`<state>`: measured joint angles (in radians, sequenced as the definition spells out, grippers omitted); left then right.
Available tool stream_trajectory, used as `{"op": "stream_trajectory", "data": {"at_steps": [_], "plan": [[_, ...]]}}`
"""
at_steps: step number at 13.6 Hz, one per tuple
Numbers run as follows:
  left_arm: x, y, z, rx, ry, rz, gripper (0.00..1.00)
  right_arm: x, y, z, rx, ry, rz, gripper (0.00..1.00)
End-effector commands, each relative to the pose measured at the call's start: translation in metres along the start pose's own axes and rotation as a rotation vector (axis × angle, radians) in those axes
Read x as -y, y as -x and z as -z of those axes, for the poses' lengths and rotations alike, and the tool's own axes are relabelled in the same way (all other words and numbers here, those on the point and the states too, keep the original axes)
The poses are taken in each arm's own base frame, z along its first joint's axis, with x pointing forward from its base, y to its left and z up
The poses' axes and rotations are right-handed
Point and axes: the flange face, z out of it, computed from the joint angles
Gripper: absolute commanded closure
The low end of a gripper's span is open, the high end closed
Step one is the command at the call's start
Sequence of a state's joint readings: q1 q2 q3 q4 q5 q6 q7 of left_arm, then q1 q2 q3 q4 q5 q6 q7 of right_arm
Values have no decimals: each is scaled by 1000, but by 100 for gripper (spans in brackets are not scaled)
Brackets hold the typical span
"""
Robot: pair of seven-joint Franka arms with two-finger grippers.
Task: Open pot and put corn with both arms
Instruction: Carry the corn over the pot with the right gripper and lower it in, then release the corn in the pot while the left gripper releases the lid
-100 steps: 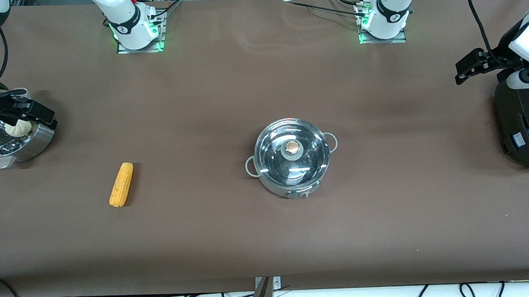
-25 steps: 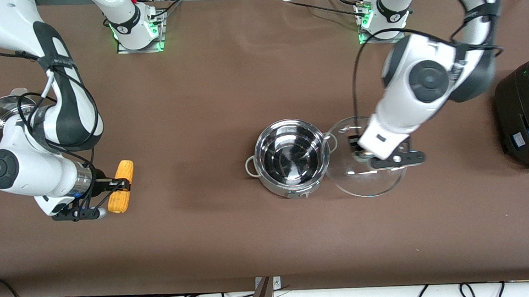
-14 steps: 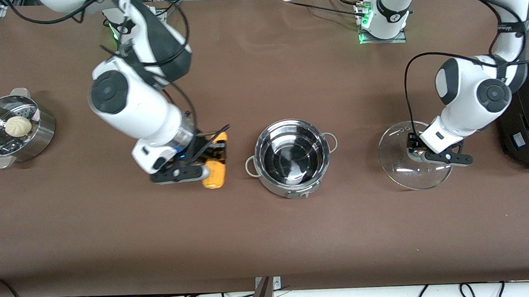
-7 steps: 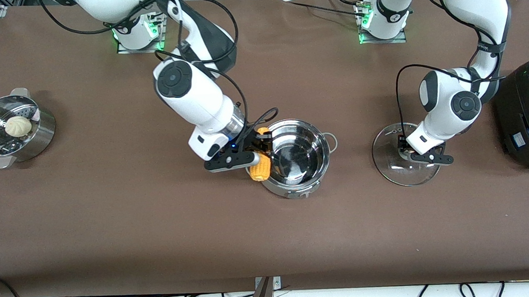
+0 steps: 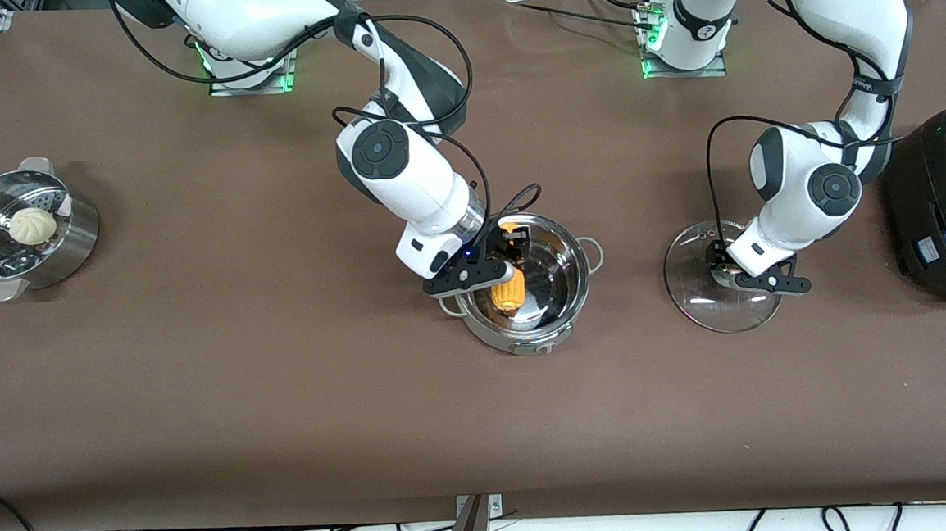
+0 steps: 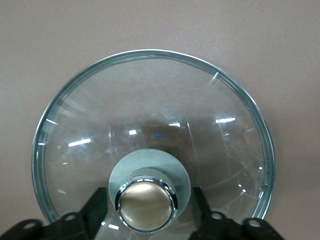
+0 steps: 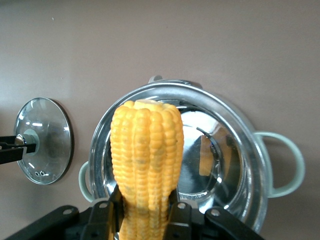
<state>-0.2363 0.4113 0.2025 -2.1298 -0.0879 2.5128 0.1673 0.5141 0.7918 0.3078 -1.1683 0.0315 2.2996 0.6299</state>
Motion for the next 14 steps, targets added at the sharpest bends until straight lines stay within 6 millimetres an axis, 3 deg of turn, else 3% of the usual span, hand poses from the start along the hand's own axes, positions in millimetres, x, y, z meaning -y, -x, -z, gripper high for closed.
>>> {"op": "stream_trajectory", "data": {"at_steps": [1, 4, 7, 8, 12, 13, 14], "plan": [[-1, 11, 8, 7, 25, 7, 0, 8, 3, -24, -15, -35, -30, 64], [0, 19, 52, 19, 55, 10, 0, 6, 6, -44, -24, -49, -33, 64], [12, 23, 97, -52, 64, 28, 0, 4, 8, -51, -19, -47, -34, 62], [14, 22, 118, -92, 67, 32, 0, 1, 9, -58, -12, -43, -36, 62], [56, 38, 209, -181, 85, 90, 0, -5, 10, -75, -21, -52, -43, 61], [60, 37, 236, -166, 97, 90, 0, -5, 10, -75, -21, -52, -43, 58], [66, 32, 267, -144, 95, 85, 0, -7, 11, -78, -17, -49, -45, 48]]}}
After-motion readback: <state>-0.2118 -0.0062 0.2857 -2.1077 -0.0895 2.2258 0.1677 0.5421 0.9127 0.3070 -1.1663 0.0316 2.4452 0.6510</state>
